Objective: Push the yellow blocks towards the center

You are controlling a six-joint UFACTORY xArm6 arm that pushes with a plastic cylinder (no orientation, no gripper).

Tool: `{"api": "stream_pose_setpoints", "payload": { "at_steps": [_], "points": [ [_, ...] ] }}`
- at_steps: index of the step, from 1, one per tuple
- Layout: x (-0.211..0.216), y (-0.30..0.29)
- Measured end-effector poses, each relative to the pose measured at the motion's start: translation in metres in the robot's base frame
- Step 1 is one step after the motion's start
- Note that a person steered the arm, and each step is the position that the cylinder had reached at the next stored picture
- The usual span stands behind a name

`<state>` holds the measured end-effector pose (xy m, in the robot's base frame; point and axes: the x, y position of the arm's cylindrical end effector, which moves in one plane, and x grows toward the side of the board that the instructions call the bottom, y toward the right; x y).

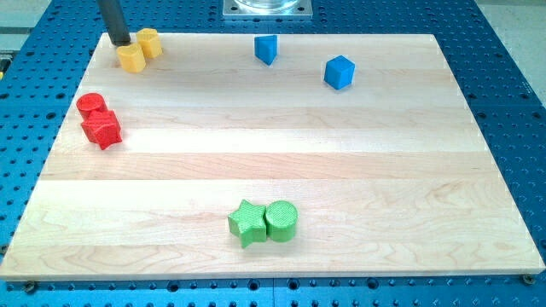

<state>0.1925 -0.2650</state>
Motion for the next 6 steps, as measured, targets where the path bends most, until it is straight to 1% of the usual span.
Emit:
{"api": "stream_pose_setpoints", "payload": {
  "at_steps": [1, 2, 3, 4, 5, 6],
  "points": [
    [-0.002, 0.03],
    [0.038, 0.075],
    [0.079, 0.103],
    [0.002, 0.08],
    [0.012, 0.012],
    [0.045, 0.003]
  ]
}}
